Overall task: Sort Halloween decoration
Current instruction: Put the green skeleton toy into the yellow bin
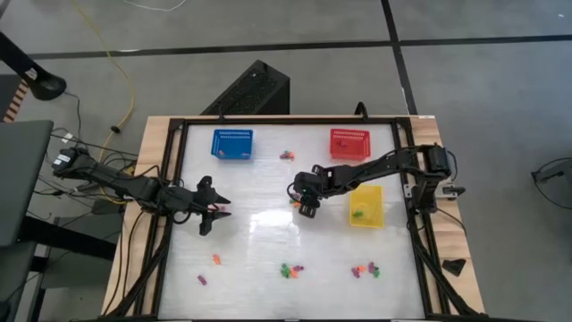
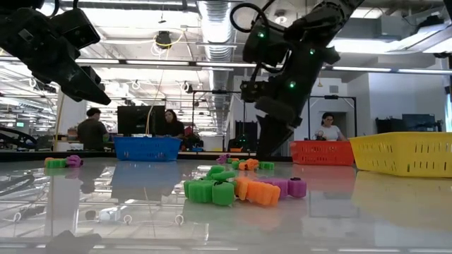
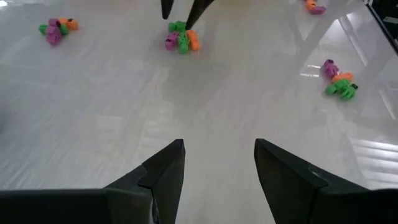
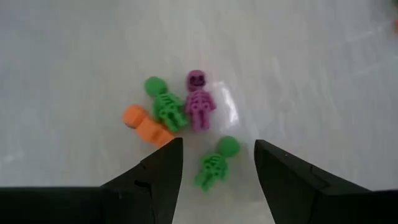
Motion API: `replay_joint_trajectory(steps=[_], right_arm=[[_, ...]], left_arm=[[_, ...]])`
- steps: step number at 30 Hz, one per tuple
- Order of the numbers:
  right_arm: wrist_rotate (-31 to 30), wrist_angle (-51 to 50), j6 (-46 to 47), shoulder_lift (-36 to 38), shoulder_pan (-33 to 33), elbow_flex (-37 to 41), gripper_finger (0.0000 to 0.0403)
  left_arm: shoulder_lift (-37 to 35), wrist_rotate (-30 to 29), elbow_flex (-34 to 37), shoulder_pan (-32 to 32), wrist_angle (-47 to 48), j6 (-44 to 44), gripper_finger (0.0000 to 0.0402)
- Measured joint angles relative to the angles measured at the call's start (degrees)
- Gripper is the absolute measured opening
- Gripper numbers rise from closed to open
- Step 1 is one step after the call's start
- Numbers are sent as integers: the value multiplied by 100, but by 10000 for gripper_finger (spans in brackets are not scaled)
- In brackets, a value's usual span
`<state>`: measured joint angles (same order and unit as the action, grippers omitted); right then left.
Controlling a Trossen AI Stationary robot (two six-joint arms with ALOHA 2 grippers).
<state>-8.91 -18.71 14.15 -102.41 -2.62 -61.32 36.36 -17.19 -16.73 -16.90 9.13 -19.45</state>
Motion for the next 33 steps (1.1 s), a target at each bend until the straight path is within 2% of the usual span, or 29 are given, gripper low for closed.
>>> replay_joint_trajectory(steps=[6, 19, 33], right_arm=[[-201, -11, 88, -2, -3, 127, 206], [-321, 110, 103, -332, 144, 97, 71], [-539, -225, 86, 28, 376, -157, 61]], left_arm=[[0, 0, 0, 0, 0, 14, 183], [0, 2, 0, 0, -4, -78, 183], [-2, -4, 0, 1, 40, -48, 183]])
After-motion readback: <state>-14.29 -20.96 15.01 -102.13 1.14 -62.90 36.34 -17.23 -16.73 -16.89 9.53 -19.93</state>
